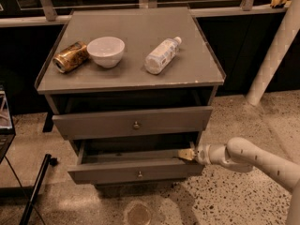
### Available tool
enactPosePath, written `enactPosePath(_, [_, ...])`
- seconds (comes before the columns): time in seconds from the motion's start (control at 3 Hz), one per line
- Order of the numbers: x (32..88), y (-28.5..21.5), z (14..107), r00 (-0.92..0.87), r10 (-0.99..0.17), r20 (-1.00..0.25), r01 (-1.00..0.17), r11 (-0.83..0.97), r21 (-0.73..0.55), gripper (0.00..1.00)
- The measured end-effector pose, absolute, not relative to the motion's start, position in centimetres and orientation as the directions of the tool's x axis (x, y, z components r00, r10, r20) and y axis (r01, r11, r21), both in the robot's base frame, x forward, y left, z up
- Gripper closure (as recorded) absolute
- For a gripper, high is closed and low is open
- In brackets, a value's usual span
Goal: Open middle drawer
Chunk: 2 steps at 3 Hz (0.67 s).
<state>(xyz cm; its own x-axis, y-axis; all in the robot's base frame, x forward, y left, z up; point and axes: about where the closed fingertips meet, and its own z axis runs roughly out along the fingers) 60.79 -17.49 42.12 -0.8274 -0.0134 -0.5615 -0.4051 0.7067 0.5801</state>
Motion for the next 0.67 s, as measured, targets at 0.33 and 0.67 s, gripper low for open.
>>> enactPosePath(0.33, [60.6,-17.5,42.2,-0.829,-0.01,-0.56,-0.402,0.706,0.583,1.0])
enactPosePath(0.67, [58.7,-18.1,42.2,-0.84,0.035,-0.541,-0.368,0.695,0.617,1.0])
